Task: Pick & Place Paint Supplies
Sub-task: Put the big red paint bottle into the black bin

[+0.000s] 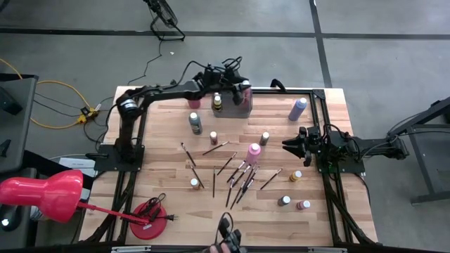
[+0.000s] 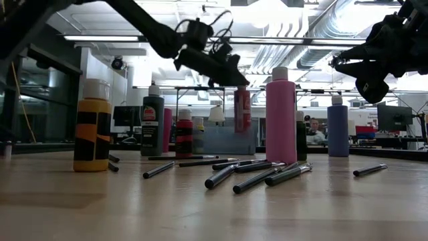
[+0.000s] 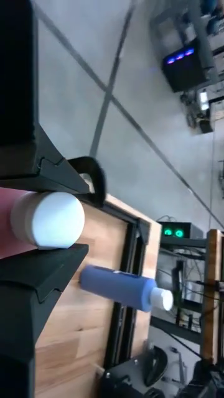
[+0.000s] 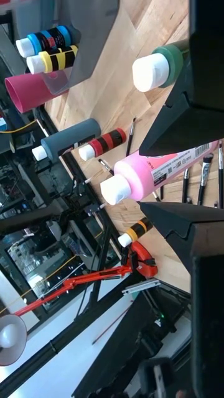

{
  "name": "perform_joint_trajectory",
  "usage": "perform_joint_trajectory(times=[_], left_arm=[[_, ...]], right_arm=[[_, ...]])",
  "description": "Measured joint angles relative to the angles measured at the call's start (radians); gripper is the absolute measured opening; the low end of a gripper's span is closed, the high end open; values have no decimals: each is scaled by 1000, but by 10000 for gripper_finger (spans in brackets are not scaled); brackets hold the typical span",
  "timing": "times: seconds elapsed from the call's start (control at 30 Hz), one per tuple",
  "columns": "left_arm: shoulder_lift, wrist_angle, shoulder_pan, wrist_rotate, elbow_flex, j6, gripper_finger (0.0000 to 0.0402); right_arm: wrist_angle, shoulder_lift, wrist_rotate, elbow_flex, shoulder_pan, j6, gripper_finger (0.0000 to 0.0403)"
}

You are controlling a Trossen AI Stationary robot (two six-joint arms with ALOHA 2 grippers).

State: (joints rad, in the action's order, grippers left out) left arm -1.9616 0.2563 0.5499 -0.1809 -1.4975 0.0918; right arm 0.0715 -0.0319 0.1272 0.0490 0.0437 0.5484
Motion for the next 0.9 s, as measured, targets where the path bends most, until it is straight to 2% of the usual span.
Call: perform_joint_trajectory(times=[0.3, 0.9], left_arm=[[-70, 43, 19, 30, 0, -15, 114], [-98, 92, 39, 35, 1, -19, 114]], right_arm=[[0, 0, 0, 0, 0, 0, 123], [0, 0, 0, 0, 0, 0, 123]])
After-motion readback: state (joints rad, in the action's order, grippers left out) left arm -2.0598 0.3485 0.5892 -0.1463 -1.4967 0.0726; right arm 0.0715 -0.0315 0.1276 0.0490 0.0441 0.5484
